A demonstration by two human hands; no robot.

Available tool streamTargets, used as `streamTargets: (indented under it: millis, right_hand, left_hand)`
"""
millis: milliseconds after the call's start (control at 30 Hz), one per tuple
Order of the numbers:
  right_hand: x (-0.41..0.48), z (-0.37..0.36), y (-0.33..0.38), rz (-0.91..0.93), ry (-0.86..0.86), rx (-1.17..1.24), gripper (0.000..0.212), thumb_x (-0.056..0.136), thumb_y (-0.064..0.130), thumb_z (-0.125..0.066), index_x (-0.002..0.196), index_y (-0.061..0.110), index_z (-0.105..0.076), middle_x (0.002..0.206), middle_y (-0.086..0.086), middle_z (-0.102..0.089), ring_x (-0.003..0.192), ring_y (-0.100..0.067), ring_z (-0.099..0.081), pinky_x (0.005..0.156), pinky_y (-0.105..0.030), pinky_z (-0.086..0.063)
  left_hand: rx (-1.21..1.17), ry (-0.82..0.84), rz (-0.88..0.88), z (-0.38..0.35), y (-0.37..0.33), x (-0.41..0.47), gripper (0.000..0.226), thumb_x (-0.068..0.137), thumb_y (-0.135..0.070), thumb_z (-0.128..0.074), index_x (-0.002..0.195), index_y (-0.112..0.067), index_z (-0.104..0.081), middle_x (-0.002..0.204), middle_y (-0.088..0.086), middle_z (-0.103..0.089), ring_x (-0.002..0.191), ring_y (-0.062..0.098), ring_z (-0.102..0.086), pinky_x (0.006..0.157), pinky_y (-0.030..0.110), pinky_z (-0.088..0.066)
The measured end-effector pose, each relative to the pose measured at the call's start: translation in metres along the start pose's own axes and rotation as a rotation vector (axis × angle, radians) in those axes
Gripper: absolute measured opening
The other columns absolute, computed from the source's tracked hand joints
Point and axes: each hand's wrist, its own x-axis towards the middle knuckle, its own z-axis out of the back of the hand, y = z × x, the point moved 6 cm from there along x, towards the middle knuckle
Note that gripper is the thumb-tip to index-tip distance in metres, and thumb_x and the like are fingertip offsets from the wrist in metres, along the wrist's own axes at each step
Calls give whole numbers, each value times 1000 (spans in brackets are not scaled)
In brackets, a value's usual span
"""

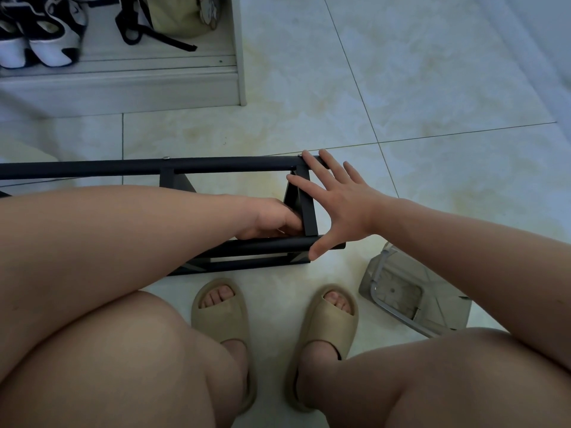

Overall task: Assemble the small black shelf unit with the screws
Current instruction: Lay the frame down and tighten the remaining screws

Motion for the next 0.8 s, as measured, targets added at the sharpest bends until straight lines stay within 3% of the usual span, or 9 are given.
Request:
streamTargets:
  millis: [200,267,333,367,433,567,800]
  right_hand:
    - [0,0,1,-7,3,-4,143,45,101,-52,158,41,12,162,3,36,150,-26,32,123,-59,5]
    - [0,0,1,-7,-1,-3,143,45,101,-52,159,41,12,162,2,35,150,-26,31,123,-59,5]
    - [0,0,1,-6,-2,-1,143,46,101,-53,158,42,12,162,2,35,150,-26,31,123,-59,5]
    - [0,0,1,-6,-1,1,143,46,101,-53,158,42,12,162,2,35,150,-27,31,123,-59,5]
    - [0,0,1,-6,-2,2,143,46,101,-53,158,42,12,162,3,36,150,-27,31,123,-59,5]
    - [0,-1,0,-4,-3,11,143,46,101,-54,158,42,12,162,3,36,150,-26,32,122,-58,6]
    - [-1,-1,0,-3,-6,21,142,45,101,-53,158,43,11,162,3,36,149,-25,33,122,-58,6]
  left_hand:
    - [34,-16,36,0,2,0,26,91,-5,-62,115,-1,-70,115,17,-73,114,34,-67,106,45,-49]
    - [11,-3,23,0,1,0,18,91,0,-59,95,-7,-75,99,11,-76,103,32,-70,102,41,-51]
    - [-13,6,15,1,1,1,36,90,5,-56,68,-16,-75,77,3,-74,84,23,-69,90,35,-53]
    - [-18,5,14,2,2,1,39,90,6,-56,63,-17,-74,75,2,-73,79,20,-69,85,31,-53]
    - [-3,-3,9,3,3,0,34,88,8,-57,71,-17,-73,79,3,-74,76,16,-70,78,28,-54]
    - [33,-13,3,1,1,-2,26,85,10,-57,84,-12,-72,84,3,-75,81,18,-71,80,29,-55]
    - [-7,-6,-19,-1,-3,-5,21,90,4,-57,87,-13,-69,89,4,-74,93,23,-69,96,35,-51]
